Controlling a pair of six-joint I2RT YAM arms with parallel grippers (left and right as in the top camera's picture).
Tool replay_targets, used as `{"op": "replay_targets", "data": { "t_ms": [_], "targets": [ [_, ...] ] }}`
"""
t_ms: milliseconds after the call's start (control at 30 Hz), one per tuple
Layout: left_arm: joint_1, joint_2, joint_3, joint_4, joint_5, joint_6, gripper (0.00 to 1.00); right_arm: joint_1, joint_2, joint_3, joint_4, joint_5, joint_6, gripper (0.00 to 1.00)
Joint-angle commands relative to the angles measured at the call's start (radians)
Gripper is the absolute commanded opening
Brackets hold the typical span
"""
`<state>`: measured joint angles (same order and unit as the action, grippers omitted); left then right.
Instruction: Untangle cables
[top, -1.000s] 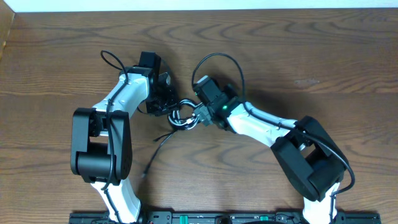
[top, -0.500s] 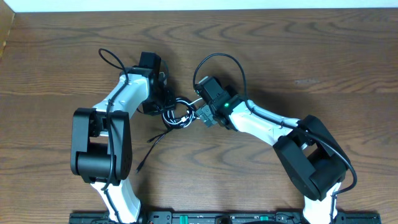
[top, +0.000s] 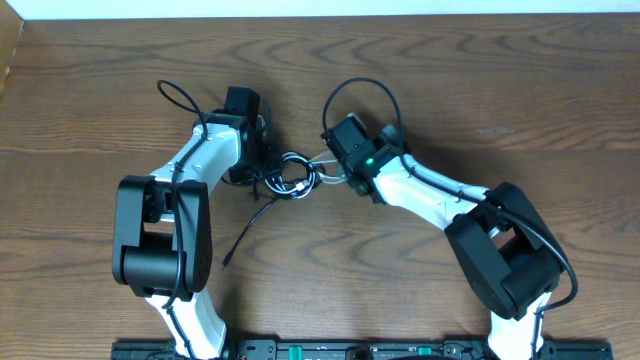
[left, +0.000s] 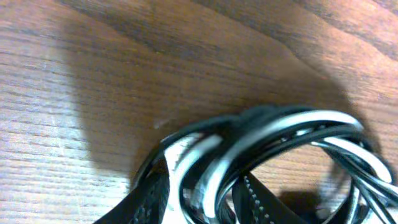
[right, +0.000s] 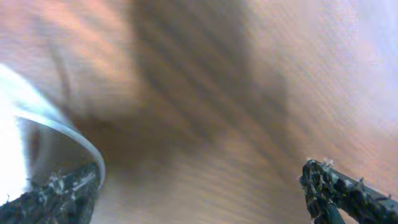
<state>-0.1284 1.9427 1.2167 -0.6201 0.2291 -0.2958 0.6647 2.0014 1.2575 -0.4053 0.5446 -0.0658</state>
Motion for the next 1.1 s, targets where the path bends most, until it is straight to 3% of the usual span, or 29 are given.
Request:
{"op": "replay_targets", "data": {
  "t_ms": [0, 200, 400, 667, 967, 1067],
  "targets": [
    [0.009, 0.019, -0.035, -0.002, -0.069, -0.016, 0.39, -0.045, -0.013, 0.005, 0.002, 0.107, -0.021, 0.99],
    [0.009, 0.019, -0.035, -0.001, -0.069, -0.016, 0.41, -0.063, -0.013, 0.005, 0.039, 0.076, -0.021, 0.99],
    [0.009, 0.019, -0.035, -0.002, -0.054, -0.016, 0.42, -0.064, -0.014, 0.028, -0.057, -0.403, -0.041, 0.99],
    [0.01, 0.019, -0.035, 0.002, -0.012, -0.013, 0.41, -0.082, -0.015, 0.162, -0.11, -0.424, -0.016, 0.99],
    [0.009, 0.019, -0.035, 0.013, -0.012, -0.012, 0.41, -0.095, 0.042, 0.161, -0.077, -0.433, 0.175, 0.92],
    [0.009, 0.019, -0.035, 0.013, -0.012, -0.012, 0.41, -0.095, 0.08, 0.161, -0.073, -0.497, 0.177, 0.92]
  ]
}}
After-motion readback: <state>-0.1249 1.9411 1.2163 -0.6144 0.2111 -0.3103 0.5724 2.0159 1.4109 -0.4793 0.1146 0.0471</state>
